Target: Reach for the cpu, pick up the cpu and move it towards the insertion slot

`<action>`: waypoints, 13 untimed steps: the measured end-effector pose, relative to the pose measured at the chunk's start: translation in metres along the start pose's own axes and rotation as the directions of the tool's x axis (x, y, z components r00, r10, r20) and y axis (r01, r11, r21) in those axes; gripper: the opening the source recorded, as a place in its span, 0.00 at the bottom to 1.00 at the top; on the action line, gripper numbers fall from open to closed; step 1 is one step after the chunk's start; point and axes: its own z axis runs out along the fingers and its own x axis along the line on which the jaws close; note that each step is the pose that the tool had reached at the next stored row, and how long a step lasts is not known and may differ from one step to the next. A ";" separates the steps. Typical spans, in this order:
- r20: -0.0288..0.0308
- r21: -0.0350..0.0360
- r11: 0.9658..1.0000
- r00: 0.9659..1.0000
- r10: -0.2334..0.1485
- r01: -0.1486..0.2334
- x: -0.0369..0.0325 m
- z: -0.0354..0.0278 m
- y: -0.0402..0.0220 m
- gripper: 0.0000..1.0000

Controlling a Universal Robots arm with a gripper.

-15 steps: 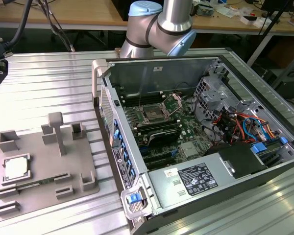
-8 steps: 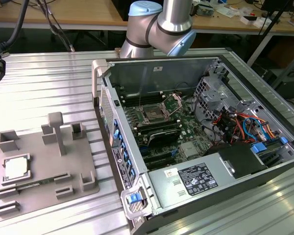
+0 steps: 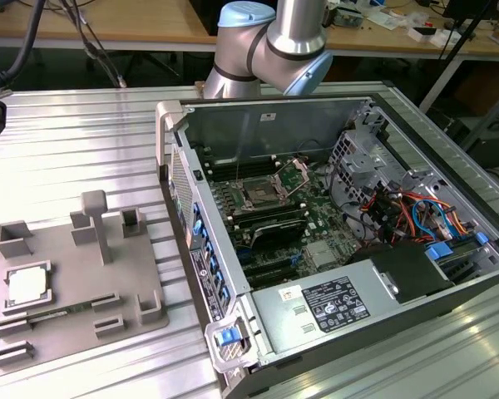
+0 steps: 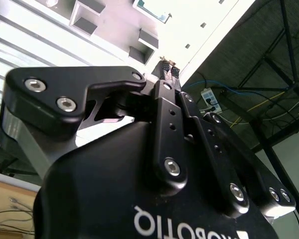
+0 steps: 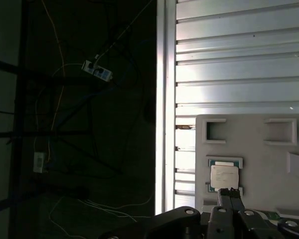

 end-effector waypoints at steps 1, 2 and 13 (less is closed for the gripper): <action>0.000 0.000 1.000 1.000 0.000 0.000 0.0002 0.0000 0.0001 0.11; 0.000 0.000 1.000 1.000 0.000 0.000 0.0003 0.0000 0.0001 0.11; 0.000 0.000 1.000 1.000 0.000 0.000 0.0006 0.0000 0.0001 0.11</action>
